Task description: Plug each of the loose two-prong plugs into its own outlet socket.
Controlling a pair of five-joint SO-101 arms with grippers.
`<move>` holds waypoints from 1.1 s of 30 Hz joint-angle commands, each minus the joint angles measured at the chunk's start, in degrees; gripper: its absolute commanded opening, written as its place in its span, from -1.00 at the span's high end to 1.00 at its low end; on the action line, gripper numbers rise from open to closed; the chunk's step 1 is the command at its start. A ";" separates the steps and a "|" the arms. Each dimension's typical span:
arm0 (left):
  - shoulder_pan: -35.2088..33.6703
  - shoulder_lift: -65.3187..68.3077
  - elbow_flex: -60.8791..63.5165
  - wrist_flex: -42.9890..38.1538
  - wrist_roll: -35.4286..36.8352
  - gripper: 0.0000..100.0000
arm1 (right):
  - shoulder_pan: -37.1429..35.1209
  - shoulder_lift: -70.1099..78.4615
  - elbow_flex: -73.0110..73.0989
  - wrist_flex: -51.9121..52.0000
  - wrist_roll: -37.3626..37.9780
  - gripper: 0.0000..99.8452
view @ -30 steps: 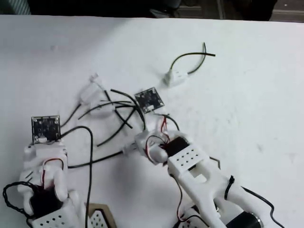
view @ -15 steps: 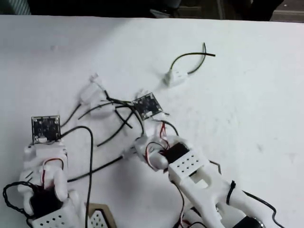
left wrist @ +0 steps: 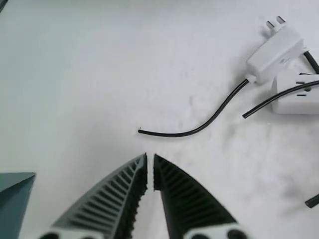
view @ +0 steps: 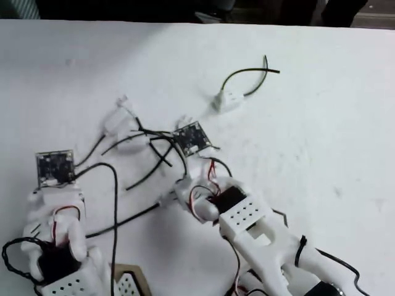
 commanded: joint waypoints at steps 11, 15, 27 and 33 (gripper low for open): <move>-1.36 -0.66 3.60 -5.80 5.80 0.64 | -1.27 0.66 1.14 0.48 0.62 0.97; -1.36 -0.66 3.52 -4.66 5.80 0.64 | -1.27 0.66 1.14 0.48 0.53 0.97; -1.27 -0.66 4.31 -3.78 5.80 0.64 | -3.65 0.57 2.37 6.46 0.70 0.97; -1.27 -0.66 5.54 -3.96 5.80 0.64 | -5.23 0.66 2.37 8.40 0.70 0.97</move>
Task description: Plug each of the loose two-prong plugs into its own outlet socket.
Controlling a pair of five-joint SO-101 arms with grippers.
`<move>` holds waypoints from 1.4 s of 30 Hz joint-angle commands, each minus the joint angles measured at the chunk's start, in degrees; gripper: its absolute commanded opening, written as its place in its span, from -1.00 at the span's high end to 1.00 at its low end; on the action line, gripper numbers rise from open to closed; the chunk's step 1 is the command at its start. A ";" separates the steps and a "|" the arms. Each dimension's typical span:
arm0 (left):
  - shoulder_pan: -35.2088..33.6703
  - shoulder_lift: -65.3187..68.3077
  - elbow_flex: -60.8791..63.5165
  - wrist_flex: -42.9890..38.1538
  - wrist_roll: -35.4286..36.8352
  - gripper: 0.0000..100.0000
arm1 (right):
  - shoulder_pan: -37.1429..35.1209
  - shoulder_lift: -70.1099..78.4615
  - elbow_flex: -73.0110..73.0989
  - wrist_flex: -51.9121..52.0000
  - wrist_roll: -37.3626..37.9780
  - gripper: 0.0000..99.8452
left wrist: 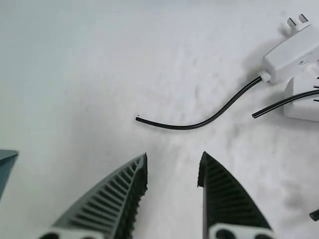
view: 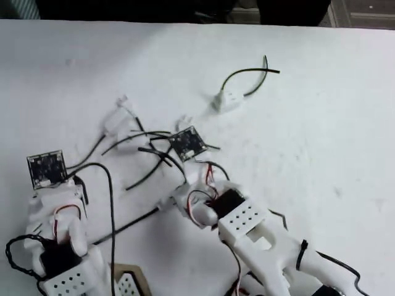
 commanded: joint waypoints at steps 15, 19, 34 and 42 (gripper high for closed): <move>-0.13 -0.57 -0.18 0.18 0.53 0.64 | -2.15 1.01 2.55 -6.64 0.62 0.97; -0.13 -0.57 -0.18 0.18 0.53 0.64 | -2.15 1.01 5.63 -12.35 1.32 0.97; -0.13 -0.57 0.26 0.18 0.53 0.64 | -2.51 0.48 6.77 -2.59 7.38 0.97; -0.13 -0.57 0.26 0.18 0.53 0.64 | -2.42 1.01 1.41 6.81 7.56 0.97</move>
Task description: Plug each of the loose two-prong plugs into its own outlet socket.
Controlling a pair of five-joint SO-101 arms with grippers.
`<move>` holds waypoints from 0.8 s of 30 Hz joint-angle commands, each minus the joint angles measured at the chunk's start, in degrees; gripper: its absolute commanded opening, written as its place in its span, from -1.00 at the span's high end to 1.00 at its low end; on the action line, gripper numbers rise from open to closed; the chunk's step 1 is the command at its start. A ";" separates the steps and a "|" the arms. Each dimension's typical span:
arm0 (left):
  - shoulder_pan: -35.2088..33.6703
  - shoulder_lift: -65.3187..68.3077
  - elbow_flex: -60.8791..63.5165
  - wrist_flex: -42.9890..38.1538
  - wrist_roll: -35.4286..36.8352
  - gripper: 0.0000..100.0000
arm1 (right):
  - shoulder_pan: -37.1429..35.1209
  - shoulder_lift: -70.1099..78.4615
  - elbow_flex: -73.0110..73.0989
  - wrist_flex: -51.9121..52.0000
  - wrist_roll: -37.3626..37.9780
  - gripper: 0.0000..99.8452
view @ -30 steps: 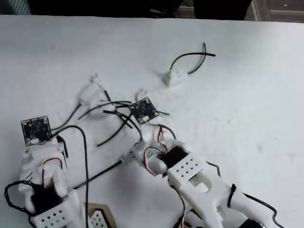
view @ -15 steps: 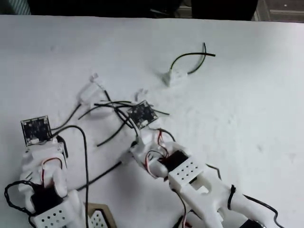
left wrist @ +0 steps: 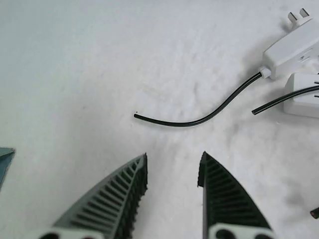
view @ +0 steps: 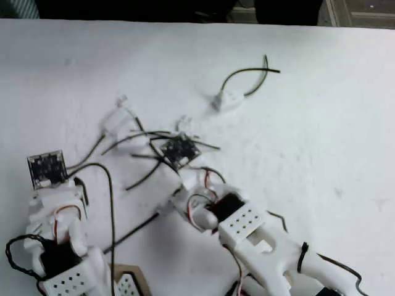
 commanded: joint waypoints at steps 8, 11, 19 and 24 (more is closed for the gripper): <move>-0.13 -0.57 -0.35 0.18 0.53 0.64 | -1.54 1.45 -1.32 7.96 2.73 0.97; -0.13 -0.57 -0.35 0.18 0.53 0.64 | -1.54 4.00 -1.67 7.34 2.81 0.97; -0.13 -0.57 -0.26 0.18 0.53 0.64 | -0.92 20.53 -10.29 6.20 2.46 0.97; -0.13 -0.57 -0.26 0.18 0.53 0.64 | 0.66 21.93 -11.16 7.43 2.46 0.97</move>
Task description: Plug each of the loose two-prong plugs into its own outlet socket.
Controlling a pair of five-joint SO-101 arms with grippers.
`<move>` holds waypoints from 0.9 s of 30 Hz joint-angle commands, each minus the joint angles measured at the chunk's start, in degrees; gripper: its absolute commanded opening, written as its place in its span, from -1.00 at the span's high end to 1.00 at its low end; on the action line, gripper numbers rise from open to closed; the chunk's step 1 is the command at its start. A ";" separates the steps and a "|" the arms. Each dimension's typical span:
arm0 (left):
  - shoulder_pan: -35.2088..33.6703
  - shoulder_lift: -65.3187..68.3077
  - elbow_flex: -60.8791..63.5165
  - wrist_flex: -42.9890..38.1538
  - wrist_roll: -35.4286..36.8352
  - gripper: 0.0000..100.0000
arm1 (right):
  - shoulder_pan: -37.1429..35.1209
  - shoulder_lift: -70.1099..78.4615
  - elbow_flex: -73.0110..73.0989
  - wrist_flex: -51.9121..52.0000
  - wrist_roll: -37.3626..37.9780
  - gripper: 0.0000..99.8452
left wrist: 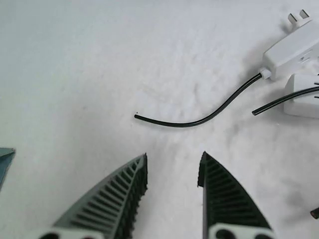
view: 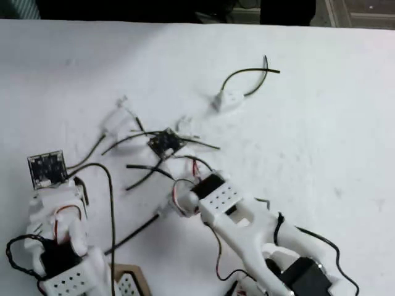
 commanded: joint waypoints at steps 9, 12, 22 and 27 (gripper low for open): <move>-0.13 -0.57 -0.26 0.18 0.53 0.64 | 0.40 3.82 0.00 3.03 0.53 0.96; -0.13 -0.57 -0.26 0.18 0.53 0.64 | 0.40 3.82 -1.05 3.30 0.44 0.96; -0.13 -0.57 -0.62 0.18 0.70 0.64 | 0.40 3.82 -1.23 3.47 0.62 0.72; -0.04 -0.57 -0.62 0.26 0.70 0.64 | 0.40 3.74 -1.32 3.30 0.62 0.75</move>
